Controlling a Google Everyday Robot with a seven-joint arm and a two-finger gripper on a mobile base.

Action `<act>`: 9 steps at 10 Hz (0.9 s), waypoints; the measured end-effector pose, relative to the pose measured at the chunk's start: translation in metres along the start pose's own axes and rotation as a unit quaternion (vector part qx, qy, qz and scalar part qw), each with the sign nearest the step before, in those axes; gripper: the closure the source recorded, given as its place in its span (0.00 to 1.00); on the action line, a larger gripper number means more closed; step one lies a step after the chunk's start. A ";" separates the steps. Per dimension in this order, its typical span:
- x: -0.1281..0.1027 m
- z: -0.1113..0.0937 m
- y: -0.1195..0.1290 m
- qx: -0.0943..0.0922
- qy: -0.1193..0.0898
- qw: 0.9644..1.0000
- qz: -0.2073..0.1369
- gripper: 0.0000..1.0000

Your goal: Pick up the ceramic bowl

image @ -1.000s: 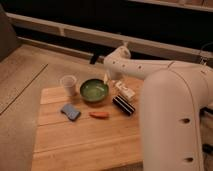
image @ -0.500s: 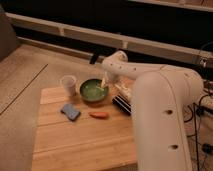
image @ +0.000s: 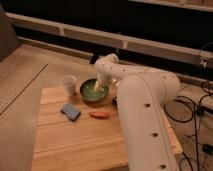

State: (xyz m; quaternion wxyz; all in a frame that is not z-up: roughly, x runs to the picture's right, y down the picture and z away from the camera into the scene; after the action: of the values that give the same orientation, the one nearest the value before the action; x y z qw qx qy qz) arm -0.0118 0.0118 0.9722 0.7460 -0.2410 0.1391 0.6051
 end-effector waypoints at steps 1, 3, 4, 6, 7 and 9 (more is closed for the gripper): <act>0.003 0.009 -0.003 0.006 0.015 1.000 -0.003 0.35; 0.008 0.021 -0.020 0.022 0.039 0.999 0.008 0.49; 0.007 0.024 -0.027 0.028 0.043 0.999 0.014 0.59; 0.001 0.023 -0.038 0.037 0.044 0.998 0.029 0.80; -0.001 0.023 -0.042 0.040 0.044 0.998 0.033 0.89; -0.009 0.016 -0.045 0.043 0.036 0.998 0.037 1.00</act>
State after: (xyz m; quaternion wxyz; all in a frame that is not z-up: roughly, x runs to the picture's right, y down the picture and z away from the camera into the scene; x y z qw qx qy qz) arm 0.0280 0.0060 0.9987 0.7274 -0.2250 0.2005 0.6165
